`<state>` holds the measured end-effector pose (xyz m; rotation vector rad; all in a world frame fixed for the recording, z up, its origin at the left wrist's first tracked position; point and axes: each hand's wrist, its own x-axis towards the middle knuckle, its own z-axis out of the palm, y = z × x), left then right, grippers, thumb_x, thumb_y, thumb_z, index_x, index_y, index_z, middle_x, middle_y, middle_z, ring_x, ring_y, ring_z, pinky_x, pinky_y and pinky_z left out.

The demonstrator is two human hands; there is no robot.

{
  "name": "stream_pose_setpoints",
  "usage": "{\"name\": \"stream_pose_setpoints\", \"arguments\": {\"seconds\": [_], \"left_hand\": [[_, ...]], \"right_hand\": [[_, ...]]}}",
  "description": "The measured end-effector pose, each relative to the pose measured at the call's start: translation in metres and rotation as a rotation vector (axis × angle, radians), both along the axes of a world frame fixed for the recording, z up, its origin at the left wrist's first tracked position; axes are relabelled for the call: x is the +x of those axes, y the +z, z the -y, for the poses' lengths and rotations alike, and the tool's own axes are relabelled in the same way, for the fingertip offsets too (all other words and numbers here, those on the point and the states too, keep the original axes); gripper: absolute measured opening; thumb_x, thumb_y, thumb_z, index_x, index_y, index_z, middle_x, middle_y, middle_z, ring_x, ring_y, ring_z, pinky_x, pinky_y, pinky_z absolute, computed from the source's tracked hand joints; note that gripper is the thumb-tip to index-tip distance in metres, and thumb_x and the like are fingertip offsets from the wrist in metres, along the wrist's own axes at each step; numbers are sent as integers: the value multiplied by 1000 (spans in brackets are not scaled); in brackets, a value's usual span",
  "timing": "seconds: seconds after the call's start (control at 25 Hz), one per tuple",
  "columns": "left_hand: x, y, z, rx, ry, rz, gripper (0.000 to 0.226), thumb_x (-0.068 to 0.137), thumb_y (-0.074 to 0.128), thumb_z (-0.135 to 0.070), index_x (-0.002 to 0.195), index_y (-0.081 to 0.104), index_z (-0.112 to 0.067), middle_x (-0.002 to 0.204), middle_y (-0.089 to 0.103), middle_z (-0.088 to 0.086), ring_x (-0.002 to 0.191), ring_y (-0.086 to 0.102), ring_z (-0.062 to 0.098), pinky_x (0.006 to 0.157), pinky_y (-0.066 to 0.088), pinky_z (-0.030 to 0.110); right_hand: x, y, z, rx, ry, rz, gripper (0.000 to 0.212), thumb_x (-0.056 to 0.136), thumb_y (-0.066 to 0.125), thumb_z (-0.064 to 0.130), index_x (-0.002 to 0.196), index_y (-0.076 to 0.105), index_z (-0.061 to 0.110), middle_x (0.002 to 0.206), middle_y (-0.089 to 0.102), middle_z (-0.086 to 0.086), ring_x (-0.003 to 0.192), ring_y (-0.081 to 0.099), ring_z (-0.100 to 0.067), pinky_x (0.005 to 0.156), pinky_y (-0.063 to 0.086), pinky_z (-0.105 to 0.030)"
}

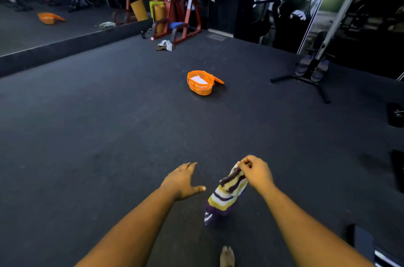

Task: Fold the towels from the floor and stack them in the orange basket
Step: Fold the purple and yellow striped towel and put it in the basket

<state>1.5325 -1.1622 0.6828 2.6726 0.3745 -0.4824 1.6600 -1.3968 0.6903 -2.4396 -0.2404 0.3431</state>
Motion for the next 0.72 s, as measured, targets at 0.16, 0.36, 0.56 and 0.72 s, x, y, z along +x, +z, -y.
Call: {"name": "stream_pose_setpoints", "arguments": {"seconds": [0.16, 0.36, 0.56, 0.72], "left_hand": [[98, -1, -49, 33, 37, 25, 102, 88, 63, -68, 164, 9, -26, 171, 16, 4, 156, 21, 25, 124, 28, 43], [221, 18, -104, 41, 108, 52, 101, 88, 63, -68, 164, 10, -25, 171, 16, 4, 157, 20, 24, 125, 28, 43], [328, 24, -169, 40, 141, 96, 102, 88, 62, -68, 164, 10, -24, 171, 16, 4, 156, 20, 24, 125, 27, 42], [413, 13, -232, 0, 135, 113, 102, 88, 63, -68, 164, 10, -24, 171, 17, 3, 156, 22, 23, 124, 29, 41]], "right_hand": [[106, -7, -61, 58, 61, 17, 16, 96, 64, 34, 81, 65, 27, 80, 67, 8, 75, 62, -8, 59, 44, -26], [245, 5, -139, 65, 164, 30, 19, 95, 66, 36, 79, 65, 25, 77, 67, 6, 73, 63, -11, 61, 49, -30], [364, 21, -219, 67, 225, 58, 21, 94, 67, 38, 77, 64, 25, 75, 66, 5, 72, 62, -11, 60, 47, -31], [447, 22, -289, 155, 189, 73, 22, 92, 70, 36, 76, 66, 23, 76, 69, 5, 76, 64, -12, 67, 50, -34]]}}
